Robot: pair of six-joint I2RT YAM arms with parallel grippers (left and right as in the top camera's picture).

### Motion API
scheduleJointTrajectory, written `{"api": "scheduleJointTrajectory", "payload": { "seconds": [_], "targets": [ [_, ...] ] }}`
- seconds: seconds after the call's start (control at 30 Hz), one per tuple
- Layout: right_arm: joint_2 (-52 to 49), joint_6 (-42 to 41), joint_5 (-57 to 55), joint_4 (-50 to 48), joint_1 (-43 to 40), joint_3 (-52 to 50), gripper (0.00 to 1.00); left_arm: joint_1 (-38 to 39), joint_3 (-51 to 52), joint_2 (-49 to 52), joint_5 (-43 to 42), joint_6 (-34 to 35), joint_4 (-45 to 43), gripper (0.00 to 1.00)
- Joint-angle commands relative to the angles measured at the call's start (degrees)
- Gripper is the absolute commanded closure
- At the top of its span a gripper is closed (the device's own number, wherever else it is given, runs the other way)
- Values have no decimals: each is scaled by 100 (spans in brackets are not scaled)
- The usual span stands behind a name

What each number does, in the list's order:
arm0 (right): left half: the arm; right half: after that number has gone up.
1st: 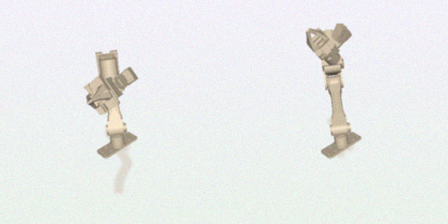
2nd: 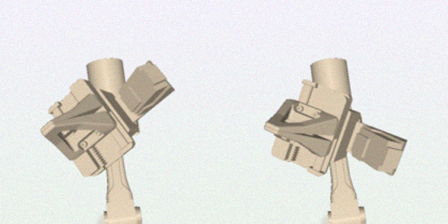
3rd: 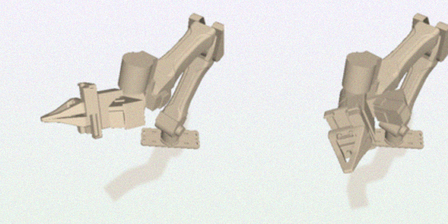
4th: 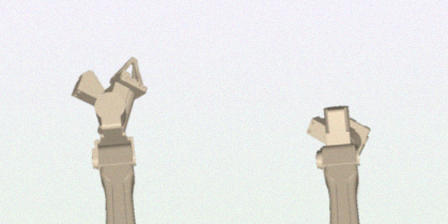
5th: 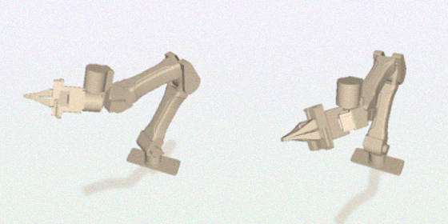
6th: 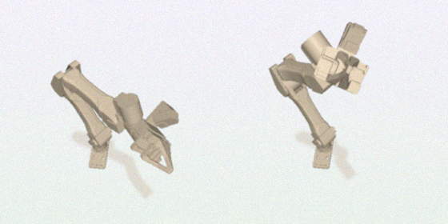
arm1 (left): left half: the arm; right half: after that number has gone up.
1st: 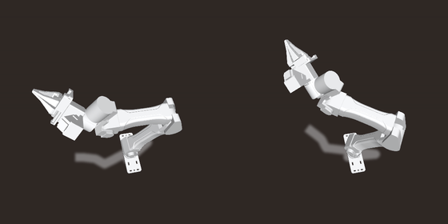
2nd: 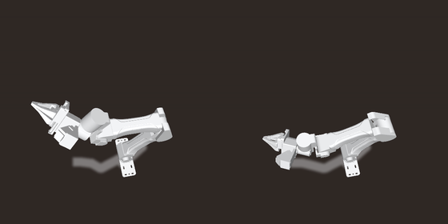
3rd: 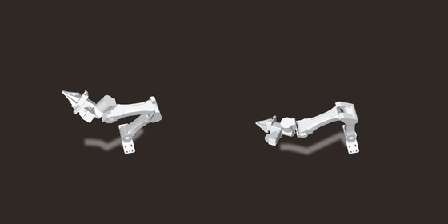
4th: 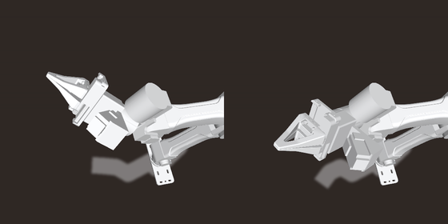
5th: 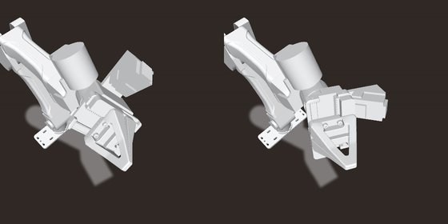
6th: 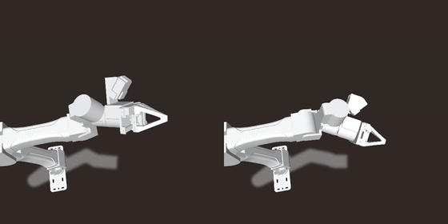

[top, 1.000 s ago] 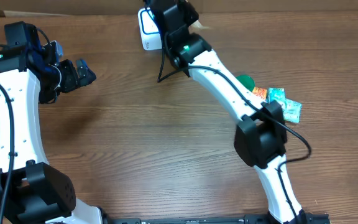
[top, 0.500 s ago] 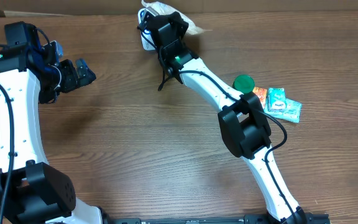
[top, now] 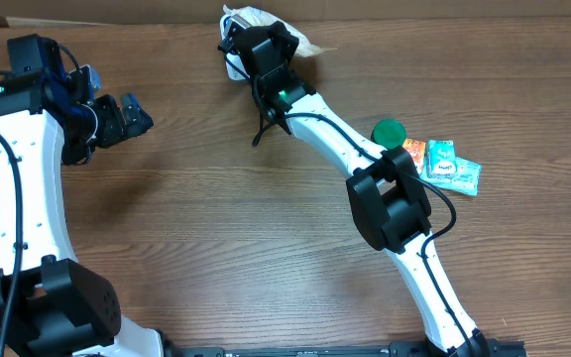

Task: Scan the item barcode
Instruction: 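Hold the bag's label in front of the scanner window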

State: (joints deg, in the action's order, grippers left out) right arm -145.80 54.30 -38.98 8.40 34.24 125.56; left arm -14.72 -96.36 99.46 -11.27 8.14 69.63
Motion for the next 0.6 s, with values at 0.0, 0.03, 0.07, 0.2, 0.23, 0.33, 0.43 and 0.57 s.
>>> {"api": "scheduleJointTrajectory", "payload": {
  "seconds": [0.0,0.03,0.07,0.2,0.23,0.33,0.43,0.57],
  "targets": [
    [42,20,-13,-66,42,59,96,-13,-120,9,31,-66,-4,0],
    [42,17,-44,-87,44,59,96,-13,-120,9,31,-66,-4,0],
    [44,17,-90,-107,48,59,96,-13,-120,9,31,-68,-2,0],
    [59,15,-234,-284,66,59,96,-13,-120,9,31,-66,-4,0],
    [103,-2,-223,-278,70,59,96,-13,-120,9,31,-66,-4,0],
    [267,-269,-223,-267,81,59,96,-13,-120,9,31,-66,-4,1],
    [643,-669,-186,13,92,59,96,-13,-120,9,31,-66,-4,0],
    [1137,-1285,-184,640,92,59,96,-13,-120,9,31,-66,-2,1]
  ]
}}
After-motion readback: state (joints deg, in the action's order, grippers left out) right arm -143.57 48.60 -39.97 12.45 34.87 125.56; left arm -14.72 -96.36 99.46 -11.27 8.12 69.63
